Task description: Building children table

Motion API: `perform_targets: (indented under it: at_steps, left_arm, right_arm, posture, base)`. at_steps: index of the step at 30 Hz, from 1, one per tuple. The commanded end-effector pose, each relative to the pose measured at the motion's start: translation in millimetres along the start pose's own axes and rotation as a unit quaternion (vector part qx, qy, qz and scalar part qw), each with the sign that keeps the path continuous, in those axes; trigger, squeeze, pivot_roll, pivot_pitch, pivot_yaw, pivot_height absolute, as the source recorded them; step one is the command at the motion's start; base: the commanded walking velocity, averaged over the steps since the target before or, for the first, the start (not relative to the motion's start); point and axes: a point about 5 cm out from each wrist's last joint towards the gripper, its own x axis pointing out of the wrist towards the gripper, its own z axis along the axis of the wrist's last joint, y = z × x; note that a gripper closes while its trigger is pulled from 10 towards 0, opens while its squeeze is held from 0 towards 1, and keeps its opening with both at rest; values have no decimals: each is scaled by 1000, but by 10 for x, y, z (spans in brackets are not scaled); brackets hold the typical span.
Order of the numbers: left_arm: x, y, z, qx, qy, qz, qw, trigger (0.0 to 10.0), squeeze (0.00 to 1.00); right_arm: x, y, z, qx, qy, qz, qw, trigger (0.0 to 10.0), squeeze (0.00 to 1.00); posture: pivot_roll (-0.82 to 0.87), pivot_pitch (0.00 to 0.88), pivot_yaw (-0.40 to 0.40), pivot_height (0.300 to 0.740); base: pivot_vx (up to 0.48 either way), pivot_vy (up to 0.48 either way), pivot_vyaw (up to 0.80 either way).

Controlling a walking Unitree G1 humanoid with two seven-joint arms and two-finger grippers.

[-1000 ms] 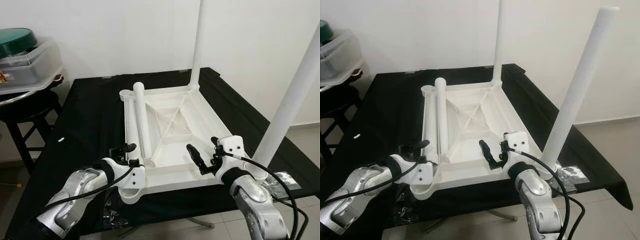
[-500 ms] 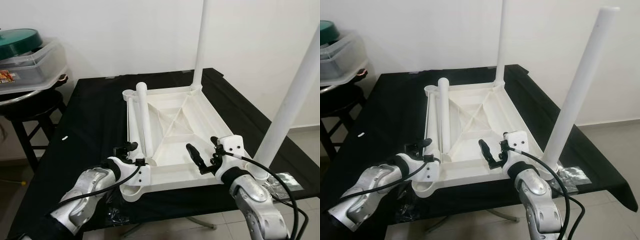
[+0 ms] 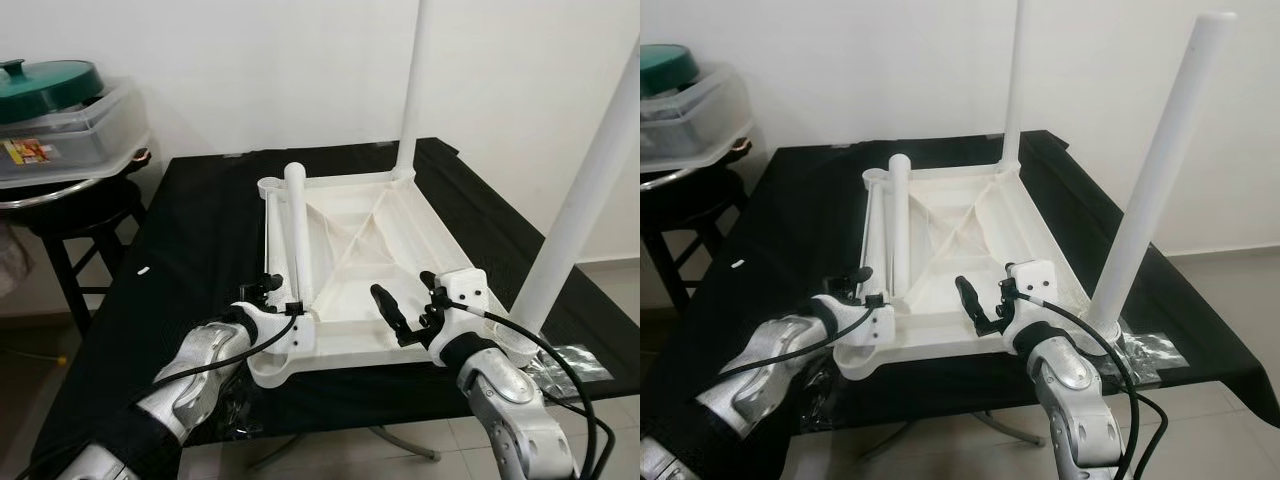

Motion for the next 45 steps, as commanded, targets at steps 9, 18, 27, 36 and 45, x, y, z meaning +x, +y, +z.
perform_targets:
  at_steps: [9,18,27,36,45]
  left_arm:
    - [109,78,-196,-3,69,40,997,0,0]
    - [122,168,-268,-4,81,69,994,0,0]
    - [65,353,-387,-21,96,114,989,0,0]
    - [-469,1248,-692,-118,73,241,961,0,0]
    - [-923,1643,-848,-261,12,292,920,0,0]
  right_arm:
    - [-1,37,57,4,-7,4,1000,10000,0]
    - [3,38,80,5,-9,3,1000,10000,0]
    - [23,50,154,0,-20,9,1000,10000,0]
    - [160,27,688,48,-107,51,992,10000,0]
    - [233,97,850,75,-135,83,984,10000,0]
  posture:
    - [-36,4,20,740]
    - [-33,7,17,740]
    - [-38,6,15,740]
    - [-16,7,1,740]
    - [9,12,-12,740]
  base:
    - [0,0,0]
    - [0,0,0]
    - [0,0,0]
    - [0,0,0]
    - [0,0,0]
